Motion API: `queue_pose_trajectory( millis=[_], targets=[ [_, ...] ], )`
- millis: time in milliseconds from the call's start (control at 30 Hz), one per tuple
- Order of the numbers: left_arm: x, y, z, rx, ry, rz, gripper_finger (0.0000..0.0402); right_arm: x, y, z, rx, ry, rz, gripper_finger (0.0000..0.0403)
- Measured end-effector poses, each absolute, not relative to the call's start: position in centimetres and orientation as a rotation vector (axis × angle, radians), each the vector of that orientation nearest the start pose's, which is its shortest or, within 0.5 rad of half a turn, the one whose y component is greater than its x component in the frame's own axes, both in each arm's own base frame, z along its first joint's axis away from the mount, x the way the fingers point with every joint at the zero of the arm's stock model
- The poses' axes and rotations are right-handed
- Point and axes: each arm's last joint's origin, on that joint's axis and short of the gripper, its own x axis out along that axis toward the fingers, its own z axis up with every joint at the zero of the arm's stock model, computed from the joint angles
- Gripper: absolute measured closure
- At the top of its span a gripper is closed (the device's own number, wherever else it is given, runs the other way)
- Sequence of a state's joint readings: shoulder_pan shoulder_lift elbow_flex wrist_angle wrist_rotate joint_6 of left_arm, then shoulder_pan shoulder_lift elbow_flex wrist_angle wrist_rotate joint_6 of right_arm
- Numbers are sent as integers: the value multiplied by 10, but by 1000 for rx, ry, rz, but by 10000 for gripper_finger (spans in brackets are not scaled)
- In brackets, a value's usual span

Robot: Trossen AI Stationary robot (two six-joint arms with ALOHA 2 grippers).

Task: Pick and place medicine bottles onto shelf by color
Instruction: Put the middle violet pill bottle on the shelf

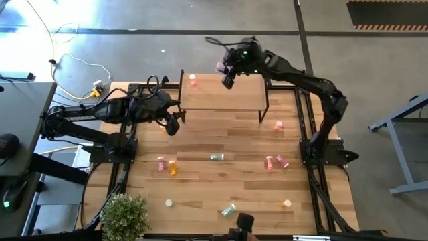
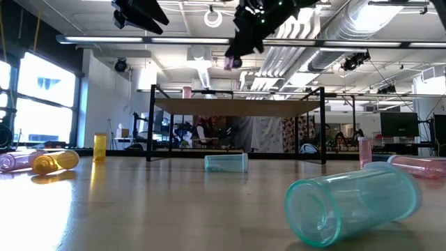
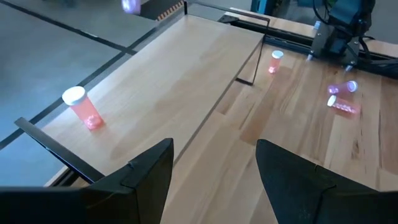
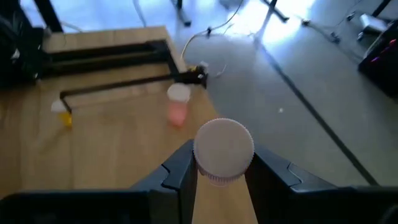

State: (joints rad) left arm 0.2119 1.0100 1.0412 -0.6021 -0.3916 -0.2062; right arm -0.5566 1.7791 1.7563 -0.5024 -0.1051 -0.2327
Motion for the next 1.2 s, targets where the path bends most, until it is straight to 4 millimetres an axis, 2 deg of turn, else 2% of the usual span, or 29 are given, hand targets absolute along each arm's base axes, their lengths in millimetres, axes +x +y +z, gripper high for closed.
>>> queue_pose_trajectory(
  millis=[233,500,1200],
  targets=[
    [195,53,344,-145,513,645,184,362,-218,332,12,644,-309,296],
    [195,53,344,-145,513,645,184,377,-222,305,-12,699,-260,296],
    [195,53,344,-145,513,645,184,385,-237,284,-43,703,-254,296]
  ],
)
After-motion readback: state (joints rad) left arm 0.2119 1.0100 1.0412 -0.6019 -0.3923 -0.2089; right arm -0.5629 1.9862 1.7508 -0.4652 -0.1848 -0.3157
